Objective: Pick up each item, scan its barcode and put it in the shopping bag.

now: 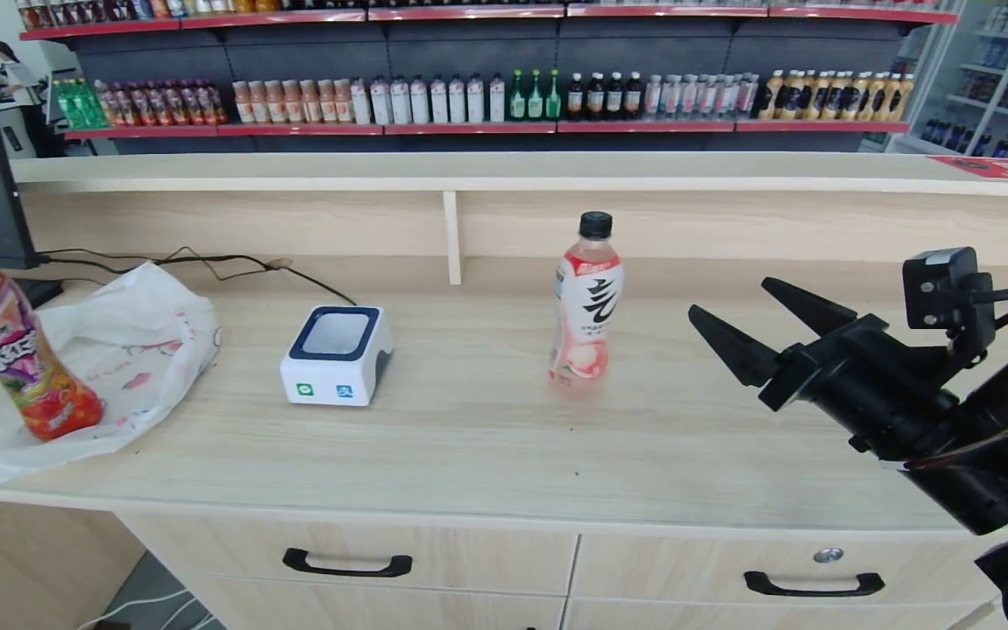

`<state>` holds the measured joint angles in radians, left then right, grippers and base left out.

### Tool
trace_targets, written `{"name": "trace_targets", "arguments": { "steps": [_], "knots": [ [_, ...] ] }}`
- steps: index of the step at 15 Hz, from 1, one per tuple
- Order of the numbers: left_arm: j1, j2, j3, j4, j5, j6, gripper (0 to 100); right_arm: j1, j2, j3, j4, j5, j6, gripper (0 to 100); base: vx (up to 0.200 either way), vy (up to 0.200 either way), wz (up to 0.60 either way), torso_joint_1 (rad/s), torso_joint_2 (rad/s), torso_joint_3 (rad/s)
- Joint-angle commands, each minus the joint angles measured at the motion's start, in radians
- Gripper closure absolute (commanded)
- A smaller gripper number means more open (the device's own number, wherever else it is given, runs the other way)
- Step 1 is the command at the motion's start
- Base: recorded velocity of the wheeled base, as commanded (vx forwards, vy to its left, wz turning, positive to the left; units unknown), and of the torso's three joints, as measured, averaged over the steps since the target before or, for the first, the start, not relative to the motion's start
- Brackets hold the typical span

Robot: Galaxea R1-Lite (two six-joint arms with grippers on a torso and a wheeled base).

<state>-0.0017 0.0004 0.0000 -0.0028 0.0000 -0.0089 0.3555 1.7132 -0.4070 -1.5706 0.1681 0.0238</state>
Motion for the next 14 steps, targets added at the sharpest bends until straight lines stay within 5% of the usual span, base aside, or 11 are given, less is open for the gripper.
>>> {"name": "trace_targets", "arguments": {
  "steps": [1,6,9,14],
  "knots": [
    [0.0,0.0,0.0,0.0,0.0,0.0,0,0.0,0.017,-0.001,0.0,-0.001,-0.002,0,0.0,0.0,0.0,0.0,0.0,0.0],
    [0.0,0.0,0.0,0.0,0.0,0.0,0,0.017,0.075,-0.012,0.0,-0.007,-0.019,0,0.0,0.0,0.0,0.0,0.0,0.0],
    [0.0,0.0,0.0,0.0,0.0,0.001,0,0.082,0.167,-0.088,0.0,-0.148,-0.051,0,0.0,0.0,0.0,0.0,0.0,0.0],
    [0.0,0.0,0.0,-0.003,0.0,0.001,0,0.168,0.224,-0.101,0.0,-0.196,-0.05,0,0.0,0.0,0.0,0.0,0.0,0.0]
  ]
}}
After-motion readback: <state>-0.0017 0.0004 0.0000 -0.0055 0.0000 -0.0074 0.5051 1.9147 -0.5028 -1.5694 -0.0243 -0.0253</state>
